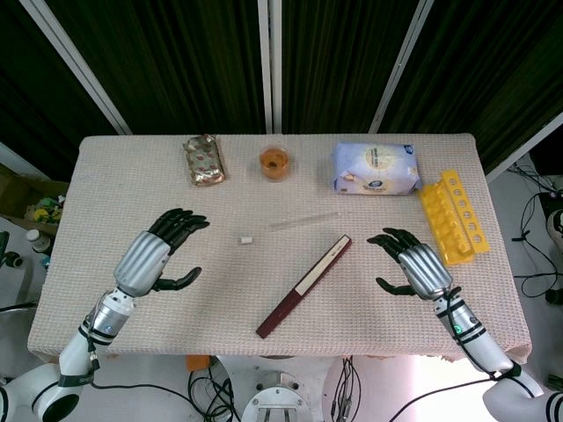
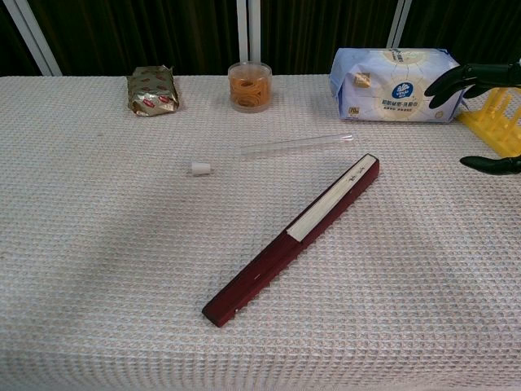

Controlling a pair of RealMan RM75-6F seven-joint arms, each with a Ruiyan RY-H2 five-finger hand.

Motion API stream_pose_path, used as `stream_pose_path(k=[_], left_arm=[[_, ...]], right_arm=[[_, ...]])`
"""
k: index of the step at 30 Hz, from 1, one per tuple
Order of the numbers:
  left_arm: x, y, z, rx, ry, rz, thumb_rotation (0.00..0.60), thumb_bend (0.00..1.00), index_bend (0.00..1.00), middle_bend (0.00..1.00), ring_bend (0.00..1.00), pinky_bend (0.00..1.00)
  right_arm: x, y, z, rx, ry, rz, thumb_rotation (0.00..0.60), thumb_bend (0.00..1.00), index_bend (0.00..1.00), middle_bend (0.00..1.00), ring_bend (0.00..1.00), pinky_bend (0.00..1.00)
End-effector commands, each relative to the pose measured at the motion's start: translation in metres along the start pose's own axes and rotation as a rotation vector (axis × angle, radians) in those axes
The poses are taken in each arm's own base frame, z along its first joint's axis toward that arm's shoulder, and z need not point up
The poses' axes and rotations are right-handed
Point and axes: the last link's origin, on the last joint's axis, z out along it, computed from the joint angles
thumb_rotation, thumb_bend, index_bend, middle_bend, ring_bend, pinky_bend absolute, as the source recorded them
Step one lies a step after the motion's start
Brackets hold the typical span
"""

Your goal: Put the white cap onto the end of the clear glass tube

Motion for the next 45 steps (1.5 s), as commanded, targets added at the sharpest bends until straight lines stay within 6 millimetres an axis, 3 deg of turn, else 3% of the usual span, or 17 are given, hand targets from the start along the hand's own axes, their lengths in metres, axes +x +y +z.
stream_pose_path(k=[1,4,9,13,17,25,32,45], left_arm=[[-0.002,-0.001,0.005,0.011,-0.012,0.002,0.063,0.27,0.18,0.14,0.10,0.11],[-0.006,-0.007,0.009,0.037,-0.033,0.012,0.067,0.27,0.21,0.14,0.10,0.11],[-0.021,-0.033,0.013,0.146,-0.089,0.058,0.067,0.30,0.26,0.14,0.10,0.11],[-0.050,-0.044,0.017,0.212,-0.199,0.076,0.006,0.32,0.30,0.14,0.10,0.11],[-0.080,-0.041,0.028,0.215,-0.255,0.092,0.000,0.37,0.32,0.13,0.10,0.10],[-0.120,-0.036,0.055,0.227,-0.319,0.148,0.000,0.44,0.32,0.10,0.08,0.10],[-0.142,-0.039,0.064,0.275,-0.352,0.137,0.000,0.44,0.32,0.10,0.08,0.10],[-0.146,-0.045,0.074,0.307,-0.332,0.123,0.000,0.44,0.32,0.10,0.08,0.10]], right_arm=[[0.001,0.004,0.003,-0.007,0.005,0.005,0.600,0.25,0.23,0.25,0.11,0.21],[0.005,0.010,0.000,-0.021,0.024,-0.003,0.600,0.25,0.23,0.25,0.11,0.21],[0.028,0.025,-0.025,-0.074,0.125,-0.028,0.600,0.26,0.23,0.26,0.11,0.21],[0.050,0.037,-0.051,-0.131,0.211,-0.033,0.600,0.29,0.23,0.28,0.13,0.21],[0.058,0.040,-0.061,-0.158,0.226,-0.046,0.600,0.29,0.23,0.28,0.13,0.21],[0.058,0.031,-0.055,-0.136,0.215,-0.049,0.600,0.29,0.23,0.28,0.13,0.21],[0.055,0.029,-0.051,-0.130,0.204,-0.044,0.600,0.29,0.23,0.27,0.13,0.21],[0.051,0.031,-0.053,-0.143,0.191,-0.043,0.600,0.29,0.23,0.27,0.13,0.21]])
